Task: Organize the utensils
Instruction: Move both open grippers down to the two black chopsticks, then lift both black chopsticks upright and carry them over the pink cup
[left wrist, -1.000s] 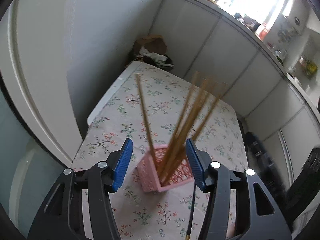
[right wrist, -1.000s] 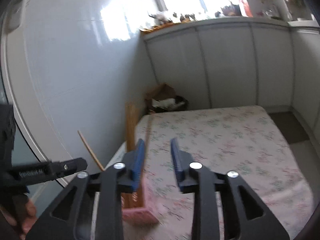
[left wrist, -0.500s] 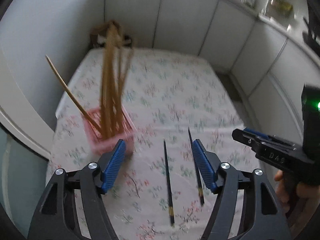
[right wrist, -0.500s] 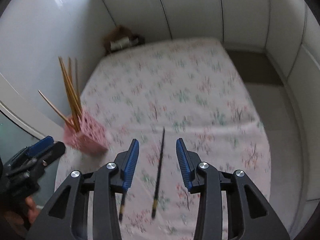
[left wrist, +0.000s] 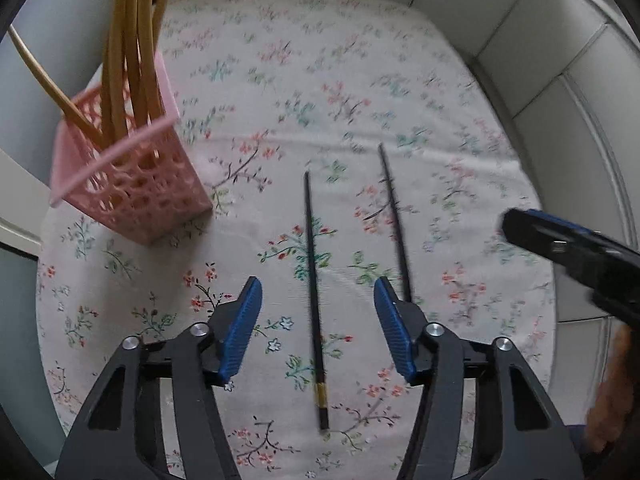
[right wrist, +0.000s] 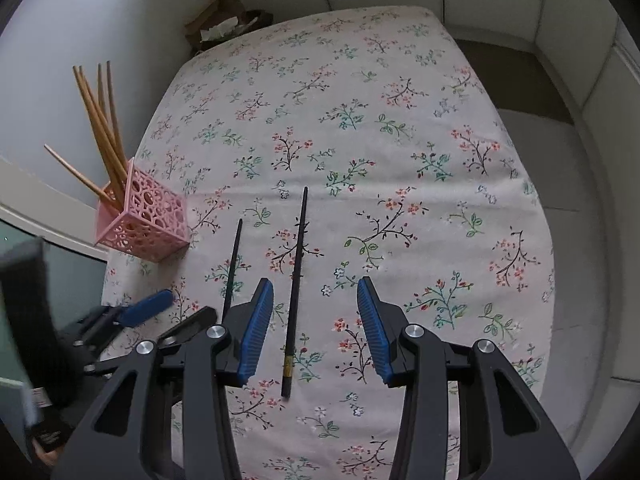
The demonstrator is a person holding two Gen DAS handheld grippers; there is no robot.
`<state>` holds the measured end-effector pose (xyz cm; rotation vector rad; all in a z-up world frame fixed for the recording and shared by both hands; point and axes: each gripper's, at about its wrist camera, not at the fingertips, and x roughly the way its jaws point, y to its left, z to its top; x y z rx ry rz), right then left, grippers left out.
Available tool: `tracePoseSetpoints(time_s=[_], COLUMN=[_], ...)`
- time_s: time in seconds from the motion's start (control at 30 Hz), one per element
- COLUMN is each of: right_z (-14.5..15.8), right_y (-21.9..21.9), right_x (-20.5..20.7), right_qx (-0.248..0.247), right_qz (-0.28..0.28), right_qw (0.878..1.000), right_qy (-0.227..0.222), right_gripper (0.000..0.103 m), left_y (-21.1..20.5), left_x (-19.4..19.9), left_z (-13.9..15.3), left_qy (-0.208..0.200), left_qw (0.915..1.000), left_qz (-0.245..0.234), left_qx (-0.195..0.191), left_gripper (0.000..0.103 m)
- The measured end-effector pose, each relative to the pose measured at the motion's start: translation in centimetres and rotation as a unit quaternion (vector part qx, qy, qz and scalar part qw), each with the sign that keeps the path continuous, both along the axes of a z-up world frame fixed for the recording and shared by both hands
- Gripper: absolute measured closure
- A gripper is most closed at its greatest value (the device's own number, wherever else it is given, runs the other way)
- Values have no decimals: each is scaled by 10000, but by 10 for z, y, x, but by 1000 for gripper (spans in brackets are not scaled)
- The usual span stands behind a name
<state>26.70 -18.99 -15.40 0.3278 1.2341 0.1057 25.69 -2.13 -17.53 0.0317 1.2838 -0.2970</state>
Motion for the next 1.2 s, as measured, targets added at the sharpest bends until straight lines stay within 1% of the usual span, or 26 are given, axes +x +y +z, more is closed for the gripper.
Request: tracePoseSetpoints(time_s=[0.07,0.13,0.17,0.3,0.33,0.37,0.43,0.5,0.57,0.6,0.67,0.77,0.8,0.87,0.97,1.03,1.13,1.17,1.2], right_z=[0,0,-1,-8,-10,-12,-14,-17,-23,-25,-32,-41,-44,-49,-55,-60,-66,-70,-76], right_y=[0,1,1,2,3,3,6,8,7,7,9,14,17,24,35,41,51,55,60], right_x=[0,0,1,2,3,3,4,5,8,10,14,20,22,26,31,34,38,40,41], right_qx=[-15,-79,-128,-255,-260,-256,-276,-302,-260,-240,-175,-49,-35,-60,-122,-159,-314,-456,-645], right_qz=[-1,6,15,16,22,33,73,117,93,83,95,123,149,218,311,355,410,412,438], right_qw=[10000,10000,9999,9997,9996,9996,9995,9994,9995,9995,9993,9989,9988,9984,9980,9976,9970,9965,9953], right_qy=[-27,-43,-39,40,57,72,96,93,167,206,322,447,476,512,541,575,570,569,577], right_gripper=[59,59,59,59,59,59,59,60,63,66,67,69,69,69,70,71,73,77,89], left_y=[2,0,-1,-10,-13,-15,-17,-14,-9,-5,-1,6,8,6,8,11,18,19,18], left_x=[4,8,9,9,8,8,10,12,13,14,13,10,8,4,0,-3,-6,-6,-6], left_z=[-8,-15,-20,-35,-35,-36,-36,-35,-32,-25,-7,15,20,37,53,61,68,68,67], left_qy=[42,73,94,147,21,-2,9,97,139,96,-164,-393,-463,-827,-1203,-1326,-1465,-1493,-1502], left_qw=[10000,9998,9996,9984,9980,9977,9983,9988,9996,9999,9997,9978,9972,9950,9912,9892,9877,9875,9875], left_qz=[62,23,0,-69,-88,-130,-158,-125,-28,37,-32,-15,-17,-77,-122,-92,-62,-49,-50], left_qx=[63,176,254,541,622,670,558,456,228,45,-152,-528,-579,-559,-532,-619,-544,-503,-482], left_gripper=[54,56,59,64,69,77,98,99,99,99,99,99,99,99,99,99,99,99,99])
